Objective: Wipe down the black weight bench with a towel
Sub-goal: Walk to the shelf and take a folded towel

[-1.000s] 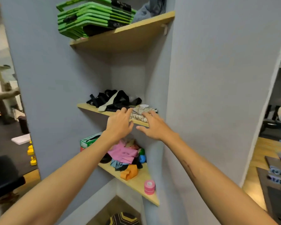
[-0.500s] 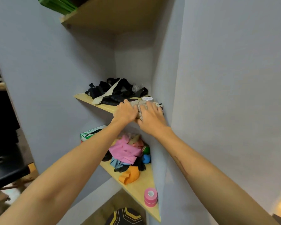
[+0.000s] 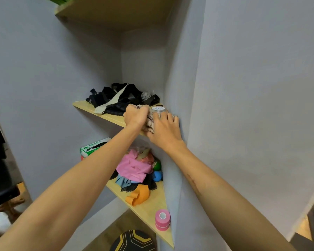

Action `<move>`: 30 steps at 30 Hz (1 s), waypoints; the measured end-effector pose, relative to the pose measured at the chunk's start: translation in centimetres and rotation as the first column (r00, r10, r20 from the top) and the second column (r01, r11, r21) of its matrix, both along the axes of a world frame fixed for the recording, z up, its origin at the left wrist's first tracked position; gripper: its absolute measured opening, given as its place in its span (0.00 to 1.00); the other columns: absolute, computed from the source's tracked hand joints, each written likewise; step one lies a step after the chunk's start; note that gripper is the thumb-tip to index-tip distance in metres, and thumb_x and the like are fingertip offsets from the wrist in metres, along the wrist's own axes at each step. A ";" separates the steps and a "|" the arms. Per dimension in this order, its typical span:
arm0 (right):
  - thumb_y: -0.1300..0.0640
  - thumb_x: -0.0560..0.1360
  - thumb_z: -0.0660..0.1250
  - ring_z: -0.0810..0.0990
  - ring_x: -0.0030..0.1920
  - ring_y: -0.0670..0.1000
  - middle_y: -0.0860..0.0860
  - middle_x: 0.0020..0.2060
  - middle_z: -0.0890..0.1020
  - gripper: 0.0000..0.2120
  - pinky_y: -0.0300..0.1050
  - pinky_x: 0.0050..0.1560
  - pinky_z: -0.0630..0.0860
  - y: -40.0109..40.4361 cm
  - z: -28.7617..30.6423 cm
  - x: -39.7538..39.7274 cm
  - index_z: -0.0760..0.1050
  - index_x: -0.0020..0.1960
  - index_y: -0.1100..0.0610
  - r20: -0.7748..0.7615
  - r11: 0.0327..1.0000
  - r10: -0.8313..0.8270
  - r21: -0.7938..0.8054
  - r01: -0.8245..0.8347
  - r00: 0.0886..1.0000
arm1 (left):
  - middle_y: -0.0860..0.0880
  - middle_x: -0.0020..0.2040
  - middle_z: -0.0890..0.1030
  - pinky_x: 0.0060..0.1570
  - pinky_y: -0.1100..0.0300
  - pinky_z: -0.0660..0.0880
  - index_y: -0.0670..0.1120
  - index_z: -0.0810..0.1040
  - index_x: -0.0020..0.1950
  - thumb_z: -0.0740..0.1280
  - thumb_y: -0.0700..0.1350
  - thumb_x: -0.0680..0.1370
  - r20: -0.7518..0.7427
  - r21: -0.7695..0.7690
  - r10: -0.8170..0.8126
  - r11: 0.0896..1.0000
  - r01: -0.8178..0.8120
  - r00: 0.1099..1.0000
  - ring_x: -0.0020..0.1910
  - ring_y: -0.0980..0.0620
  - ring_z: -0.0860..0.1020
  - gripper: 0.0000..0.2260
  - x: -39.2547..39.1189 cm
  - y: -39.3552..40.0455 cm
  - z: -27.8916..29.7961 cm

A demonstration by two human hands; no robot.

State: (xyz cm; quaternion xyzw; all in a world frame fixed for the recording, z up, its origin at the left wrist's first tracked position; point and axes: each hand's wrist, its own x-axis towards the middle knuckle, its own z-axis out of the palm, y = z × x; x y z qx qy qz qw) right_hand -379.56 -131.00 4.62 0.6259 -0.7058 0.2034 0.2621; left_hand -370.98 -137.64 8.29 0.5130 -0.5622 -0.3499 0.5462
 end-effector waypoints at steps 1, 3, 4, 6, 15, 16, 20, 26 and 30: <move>0.42 0.74 0.67 0.72 0.64 0.61 0.60 0.63 0.75 0.28 0.58 0.63 0.65 0.1 0.0 0.1 0.69 0.68 0.57 0.011 1.000 -0.003 -0.019 0.003 1.000 | 0.50 0.39 0.76 0.42 0.54 0.71 0.43 0.74 0.44 0.68 0.48 0.69 -0.044 -0.005 -0.021 1.000 0.021 0.999 0.45 0.47 0.76 0.10 0.0 0.2 0.0; 0.48 0.74 0.69 0.73 0.62 0.60 0.59 0.61 0.77 0.24 0.57 0.61 0.66 0.4 0.2 0.3 0.71 0.66 0.57 0.028 0.998 -0.021 -0.051 0.023 0.999 | 0.48 0.44 0.78 0.46 0.52 0.75 0.45 0.74 0.43 0.69 0.49 0.69 -0.111 -0.023 -0.063 0.998 0.060 0.992 0.47 0.48 0.77 0.10 0.3 0.5 -0.2; 0.51 0.73 0.70 0.75 0.60 0.60 0.58 0.59 0.79 0.21 0.56 0.59 0.67 0.6 0.2 0.4 0.72 0.64 0.57 0.021 0.997 -0.048 -0.063 0.049 0.999 | 0.48 0.44 0.80 0.47 0.51 0.76 0.46 0.74 0.42 0.69 0.51 0.69 -0.124 -0.030 -0.079 0.997 0.076 0.989 0.48 0.48 0.78 0.10 0.6 0.9 -0.1; 0.57 0.70 0.72 0.79 0.53 0.59 0.58 0.51 0.82 0.17 0.54 0.53 0.70 1.2 0.5 0.7 0.76 0.58 0.58 0.017 0.990 -0.108 -0.091 0.110 0.994 | 0.46 0.41 0.82 0.46 0.49 0.78 0.47 0.77 0.39 0.64 0.54 0.72 -0.188 -0.026 -0.130 0.991 0.128 0.973 0.44 0.47 0.80 0.11 1.6 1.1 0.3; 0.63 0.74 0.63 0.77 0.51 0.66 0.63 0.51 0.81 0.13 0.55 0.48 0.68 6.0 4.0 3.0 0.72 0.58 0.65 0.330 0.948 0.183 -0.308 -0.078 0.926 | 0.51 0.49 0.81 0.54 0.52 0.71 0.47 0.76 0.59 0.62 0.41 0.71 -0.101 -0.019 -0.440 0.898 0.441 0.892 0.51 0.54 0.76 0.17 6.4 4.3 1.4; 0.62 0.75 0.63 0.77 0.51 0.66 0.63 0.51 0.81 0.12 0.54 0.47 0.67 6.7 4.4 3.5 0.72 0.58 0.65 0.333 0.948 0.194 -0.304 -0.090 0.923 | 0.52 0.51 0.81 0.53 0.52 0.70 0.48 0.76 0.60 0.62 0.46 0.70 -0.123 -0.027 -0.510 0.859 0.511 0.852 0.52 0.55 0.77 0.18 6.7 5.3 1.3; 0.50 0.79 0.65 0.79 0.51 0.65 0.60 0.50 0.82 0.14 0.51 0.42 0.70 9.8 4.7 5.4 0.72 0.58 0.60 0.493 0.935 0.289 -0.328 -0.133 0.821 | 0.49 0.53 0.82 0.49 0.56 0.73 0.45 0.76 0.58 0.63 0.56 0.71 -0.318 -0.129 -0.614 0.783 0.609 0.723 0.49 0.54 0.79 0.20 8.0 7.5 0.2; 0.37 0.73 0.70 0.79 0.54 0.52 0.51 0.55 0.82 0.27 0.48 0.53 0.75 14.8 4.0 9.3 0.67 0.63 0.52 0.708 0.950 0.306 -0.273 -0.152 0.637 | 0.46 0.52 0.80 0.53 0.52 0.77 0.41 0.72 0.58 0.66 0.60 0.77 -0.356 -0.151 -0.398 0.917 0.369 0.845 0.52 0.50 0.80 0.23 11.1 12.5 -2.0; 0.38 0.74 0.69 0.77 0.61 0.56 0.54 0.60 0.79 0.30 0.46 0.54 0.72 16.5 2.8 11.9 0.66 0.64 0.57 0.775 0.971 0.234 -0.218 -0.099 0.587 | 0.53 0.46 0.76 0.44 0.61 0.67 0.43 0.71 0.56 0.57 0.57 0.82 -0.163 -0.275 -0.321 0.923 0.270 0.933 0.46 0.60 0.75 0.18 13.6 16.4 -3.3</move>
